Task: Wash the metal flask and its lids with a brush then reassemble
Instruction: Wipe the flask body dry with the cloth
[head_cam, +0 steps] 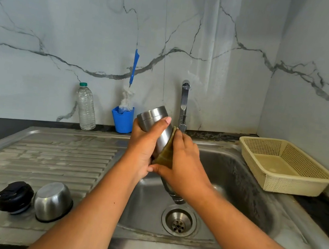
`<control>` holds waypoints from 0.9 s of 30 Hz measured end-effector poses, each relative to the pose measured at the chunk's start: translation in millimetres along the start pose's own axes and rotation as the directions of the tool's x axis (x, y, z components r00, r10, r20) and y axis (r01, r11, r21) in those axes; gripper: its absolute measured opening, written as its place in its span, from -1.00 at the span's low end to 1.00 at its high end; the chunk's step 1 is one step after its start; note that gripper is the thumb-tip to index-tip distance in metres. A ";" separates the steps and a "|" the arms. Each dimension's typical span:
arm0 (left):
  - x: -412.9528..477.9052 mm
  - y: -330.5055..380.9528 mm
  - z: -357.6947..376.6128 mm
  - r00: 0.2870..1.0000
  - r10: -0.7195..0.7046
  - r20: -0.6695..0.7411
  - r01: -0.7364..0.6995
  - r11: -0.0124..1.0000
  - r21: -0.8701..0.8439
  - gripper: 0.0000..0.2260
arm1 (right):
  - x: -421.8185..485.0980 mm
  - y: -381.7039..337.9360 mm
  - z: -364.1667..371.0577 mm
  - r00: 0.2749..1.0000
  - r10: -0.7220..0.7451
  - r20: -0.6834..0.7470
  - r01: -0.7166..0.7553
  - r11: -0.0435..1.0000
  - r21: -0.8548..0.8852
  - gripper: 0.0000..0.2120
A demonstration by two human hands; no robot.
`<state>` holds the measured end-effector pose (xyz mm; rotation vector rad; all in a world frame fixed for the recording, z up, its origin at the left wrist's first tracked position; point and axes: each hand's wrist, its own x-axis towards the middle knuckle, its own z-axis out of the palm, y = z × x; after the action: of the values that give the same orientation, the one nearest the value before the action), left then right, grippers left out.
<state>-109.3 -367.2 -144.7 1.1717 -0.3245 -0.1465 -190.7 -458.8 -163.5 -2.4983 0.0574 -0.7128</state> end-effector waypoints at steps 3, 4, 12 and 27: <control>-0.7 2.8 -4.2 0.999 -0.036 0.012 0.037 0.997 -0.071 -0.43 | 1.9 0.8 -1.4 0.997 -0.001 0.078 -0.011 0.989 0.151 0.01; -0.6 3.6 -5.3 0.999 -0.040 0.031 0.042 0.996 -0.081 -0.35 | 2.8 3.2 -3.5 0.993 0.015 0.120 -0.045 0.968 0.248 -0.11; -11.9 9.6 2.1 0.968 -0.089 0.236 0.109 0.991 -0.074 -0.45 | -2.4 26.6 -33.5 0.822 -0.026 0.570 -0.509 0.417 0.753 -0.37; -2.1 11.4 -5.6 0.979 -0.202 0.009 0.194 0.928 -0.318 -0.44 | -2.1 29.0 -27.3 0.715 0.041 0.697 -0.695 -0.056 0.717 -0.25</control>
<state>-110.1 -357.3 -136.5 0.8829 -0.1523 -0.3495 -203.2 -496.6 -159.6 -0.9909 0.0779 0.2506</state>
